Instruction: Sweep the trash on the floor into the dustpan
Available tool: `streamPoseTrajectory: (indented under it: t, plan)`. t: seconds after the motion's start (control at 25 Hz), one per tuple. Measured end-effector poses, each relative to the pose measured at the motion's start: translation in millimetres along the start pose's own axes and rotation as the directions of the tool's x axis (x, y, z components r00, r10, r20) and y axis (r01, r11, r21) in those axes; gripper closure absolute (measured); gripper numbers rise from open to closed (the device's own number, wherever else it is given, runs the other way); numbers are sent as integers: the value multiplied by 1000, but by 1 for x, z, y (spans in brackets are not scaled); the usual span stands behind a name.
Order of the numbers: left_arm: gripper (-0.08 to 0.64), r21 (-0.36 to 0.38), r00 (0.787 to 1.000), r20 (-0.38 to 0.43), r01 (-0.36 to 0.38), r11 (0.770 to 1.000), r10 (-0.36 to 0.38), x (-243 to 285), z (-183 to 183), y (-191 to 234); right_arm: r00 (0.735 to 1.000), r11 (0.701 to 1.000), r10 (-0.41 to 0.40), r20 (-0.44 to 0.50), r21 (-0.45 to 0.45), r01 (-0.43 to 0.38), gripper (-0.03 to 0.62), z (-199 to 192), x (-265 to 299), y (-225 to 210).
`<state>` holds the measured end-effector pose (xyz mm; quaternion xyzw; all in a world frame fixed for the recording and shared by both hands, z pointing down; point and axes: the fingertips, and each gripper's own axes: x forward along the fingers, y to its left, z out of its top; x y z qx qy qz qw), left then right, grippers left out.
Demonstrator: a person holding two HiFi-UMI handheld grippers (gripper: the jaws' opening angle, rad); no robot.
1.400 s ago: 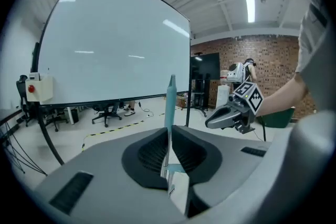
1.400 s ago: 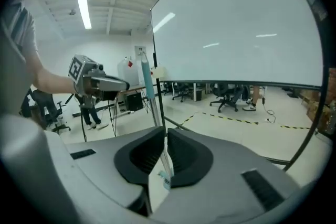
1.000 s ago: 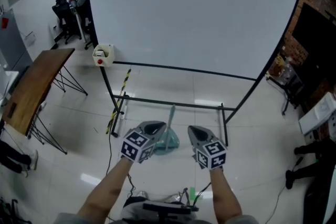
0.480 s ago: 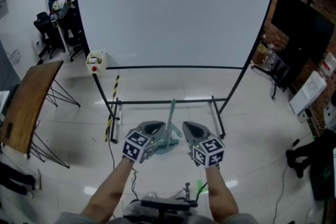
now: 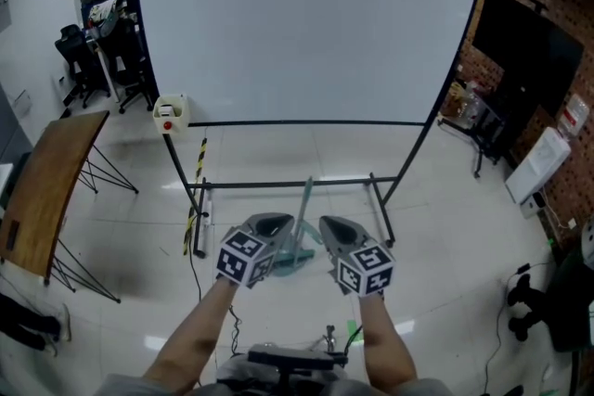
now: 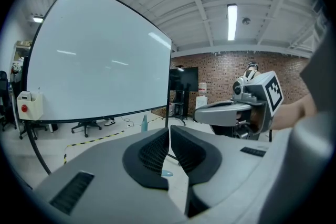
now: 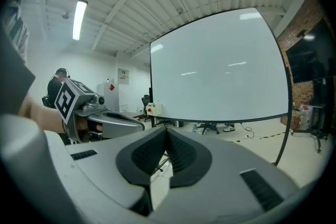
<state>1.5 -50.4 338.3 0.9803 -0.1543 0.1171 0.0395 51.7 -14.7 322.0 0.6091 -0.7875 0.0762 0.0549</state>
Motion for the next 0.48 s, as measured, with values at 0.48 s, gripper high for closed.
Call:
streamPoseTrajectory:
  t: [0.48]
  plan:
    - [548, -14, 1000, -2, 7, 1000, -7, -4, 4, 8, 1000, 1000, 7, 12, 18, -7, 591, 5, 6, 5]
